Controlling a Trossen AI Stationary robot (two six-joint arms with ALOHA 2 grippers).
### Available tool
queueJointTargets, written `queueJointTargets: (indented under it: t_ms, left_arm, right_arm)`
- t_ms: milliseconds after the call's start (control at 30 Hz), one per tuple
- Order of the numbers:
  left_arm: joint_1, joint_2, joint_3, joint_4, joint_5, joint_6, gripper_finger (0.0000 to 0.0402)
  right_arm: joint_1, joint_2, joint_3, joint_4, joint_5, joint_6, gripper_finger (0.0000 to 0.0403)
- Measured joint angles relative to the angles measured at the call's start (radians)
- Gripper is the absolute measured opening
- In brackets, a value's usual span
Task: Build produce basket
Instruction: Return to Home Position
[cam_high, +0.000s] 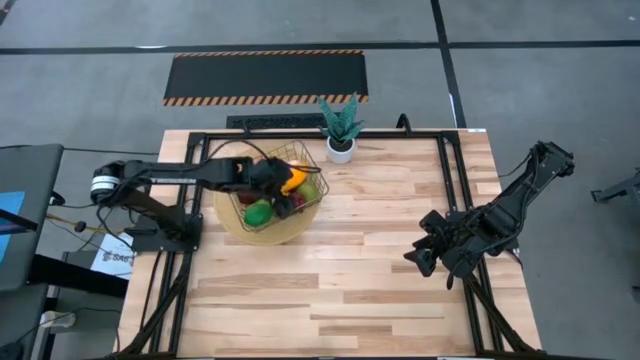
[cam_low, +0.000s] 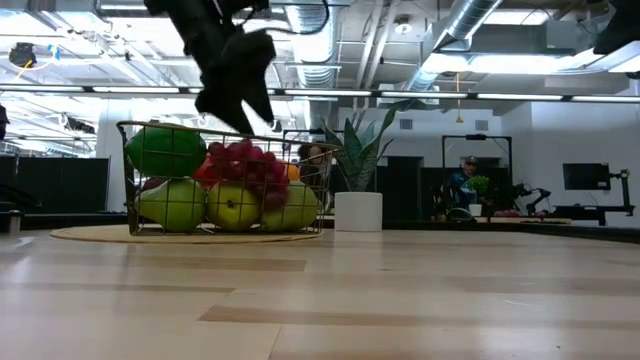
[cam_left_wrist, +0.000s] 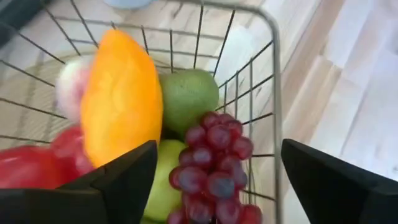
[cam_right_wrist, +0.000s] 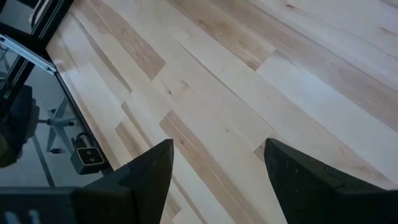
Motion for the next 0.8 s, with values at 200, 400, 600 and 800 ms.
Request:
queueJointTargets:
  t_ms: [200, 400, 600, 800]
  left_arm:
    - [0.000, -0.064, 0.156, -0.094, -0.010, -0.018, 0.0341]
    - [-0.024, -0.145, 0.338, -0.094, -0.004, -0.090, 0.0341]
    - [-0.078, -0.224, 0.470, -0.095, -0.012, -0.047, 0.0341]
    - [-0.121, -0.337, 0.411, -0.015, -0.054, 0.082, 0.0341]
  right_arm:
    - [-0.003, -0.003, 0.007, 0.010, 0.051, -0.020, 0.0273]
    - [-0.006, -0.005, 0.140, 0.010, 0.143, -0.274, 0.0273]
    - [-0.020, -0.007, 0.308, -0.040, 0.270, -0.575, 0.0273]
    - [0.009, -0.104, 0.309, -0.055, 0.607, -0.655, 0.0273]
